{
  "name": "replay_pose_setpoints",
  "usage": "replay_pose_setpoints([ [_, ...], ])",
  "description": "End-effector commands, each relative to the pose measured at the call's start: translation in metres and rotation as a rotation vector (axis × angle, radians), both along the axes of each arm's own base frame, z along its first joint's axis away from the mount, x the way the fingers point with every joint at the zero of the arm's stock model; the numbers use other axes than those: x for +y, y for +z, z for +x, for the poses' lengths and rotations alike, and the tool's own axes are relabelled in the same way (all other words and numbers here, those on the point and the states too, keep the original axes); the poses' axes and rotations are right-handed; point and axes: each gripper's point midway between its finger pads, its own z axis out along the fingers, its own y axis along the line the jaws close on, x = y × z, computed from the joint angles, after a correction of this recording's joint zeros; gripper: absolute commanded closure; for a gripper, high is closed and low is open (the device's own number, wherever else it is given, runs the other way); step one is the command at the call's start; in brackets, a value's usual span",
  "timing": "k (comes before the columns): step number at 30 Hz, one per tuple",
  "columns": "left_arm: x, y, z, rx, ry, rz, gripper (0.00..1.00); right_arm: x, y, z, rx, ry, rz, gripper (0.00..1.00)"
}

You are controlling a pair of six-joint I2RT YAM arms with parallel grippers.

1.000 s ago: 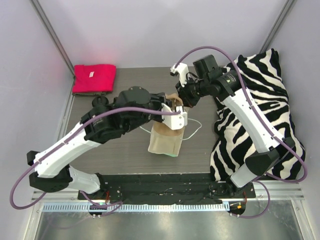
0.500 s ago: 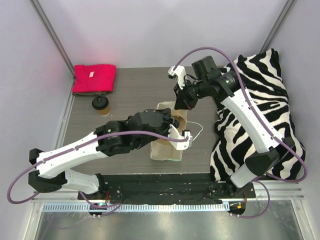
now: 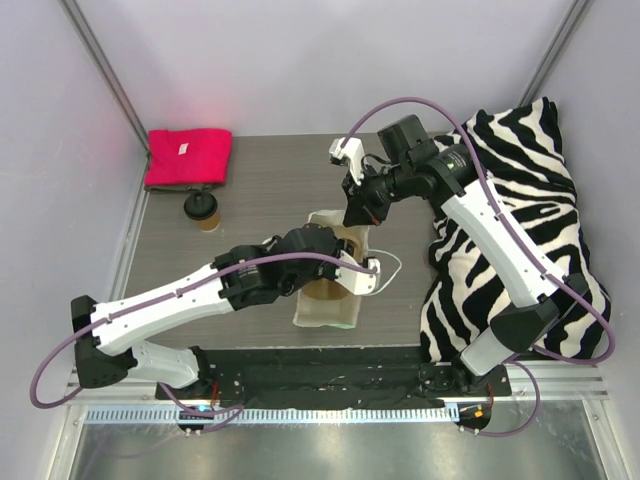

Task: Pack the takeout coffee

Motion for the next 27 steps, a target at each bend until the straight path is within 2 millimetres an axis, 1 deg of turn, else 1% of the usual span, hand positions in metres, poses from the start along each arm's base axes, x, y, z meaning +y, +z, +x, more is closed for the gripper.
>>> replay_pose_setpoints([
  [1,-0.005,-0.007,0.009,0.022,0.016,-0.070,1.00,0.000,0.022,-0.017,-0.043,0.059,0.054,0.99],
  [3,-0.005,-0.014,0.009,0.030,0.009,-0.068,1.00,0.000,0.022,-0.019,-0.040,0.065,0.054,0.99],
  [4,-0.004,-0.021,0.010,0.030,0.010,-0.060,1.00,0.001,0.020,-0.019,-0.036,0.067,0.054,0.99],
  [9,-0.005,-0.029,0.008,0.034,-0.004,-0.079,1.00,0.004,0.022,-0.025,-0.028,0.102,0.070,0.99],
  [12,-0.006,-0.036,0.007,0.041,-0.009,-0.069,1.00,0.006,0.022,-0.024,-0.030,0.107,0.071,0.99],
  [15,-0.005,-0.047,0.007,0.067,-0.004,-0.045,1.00,0.007,0.024,-0.025,-0.033,0.119,0.074,0.99],
  [17,-0.003,-0.054,0.008,0.084,0.010,-0.025,1.00,0.007,0.024,-0.025,-0.034,0.117,0.072,0.99],
  [20,0.004,-0.063,0.015,0.092,0.062,-0.004,1.00,0.008,0.023,-0.025,-0.035,0.119,0.070,0.99],
  [23,0.012,-0.069,0.018,0.113,0.098,0.000,1.00,0.007,0.022,-0.028,-0.032,0.123,0.067,0.99],
  [27,0.015,-0.073,0.023,0.086,0.124,0.000,1.00,0.008,0.021,-0.028,-0.027,0.124,0.065,0.99],
])
